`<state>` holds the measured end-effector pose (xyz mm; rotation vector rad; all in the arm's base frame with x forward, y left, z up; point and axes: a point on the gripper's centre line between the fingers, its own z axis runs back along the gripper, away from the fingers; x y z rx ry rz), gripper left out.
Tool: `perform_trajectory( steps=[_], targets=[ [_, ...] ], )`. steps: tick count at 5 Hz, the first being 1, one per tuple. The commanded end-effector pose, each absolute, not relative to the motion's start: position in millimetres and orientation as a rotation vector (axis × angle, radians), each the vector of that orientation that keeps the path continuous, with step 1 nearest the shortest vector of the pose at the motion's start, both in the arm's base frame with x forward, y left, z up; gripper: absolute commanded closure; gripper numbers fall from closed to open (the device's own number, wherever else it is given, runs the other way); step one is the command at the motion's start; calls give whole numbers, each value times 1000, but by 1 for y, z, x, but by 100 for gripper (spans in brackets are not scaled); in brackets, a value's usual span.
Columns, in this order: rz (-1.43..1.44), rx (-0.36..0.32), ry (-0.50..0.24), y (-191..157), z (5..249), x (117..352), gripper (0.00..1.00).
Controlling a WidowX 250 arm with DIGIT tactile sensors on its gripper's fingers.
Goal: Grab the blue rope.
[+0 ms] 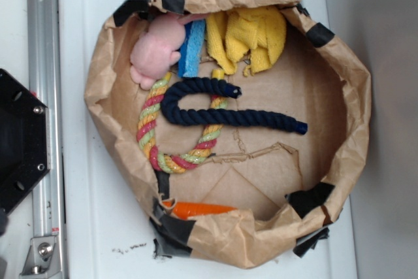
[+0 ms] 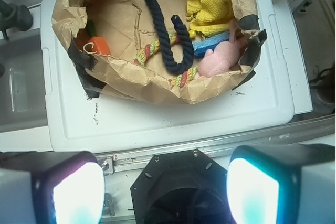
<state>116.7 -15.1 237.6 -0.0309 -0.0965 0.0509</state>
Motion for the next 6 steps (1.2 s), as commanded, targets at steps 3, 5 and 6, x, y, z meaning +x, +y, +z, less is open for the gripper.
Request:
perform_trajectory(
  steps=[3, 5, 6],
  targets=[
    [86, 21, -101, 3, 191, 216, 0],
    [-108, 100, -97, -6, 94, 272, 0],
    [-179, 107, -43, -4, 50, 277, 0]
  ],
)
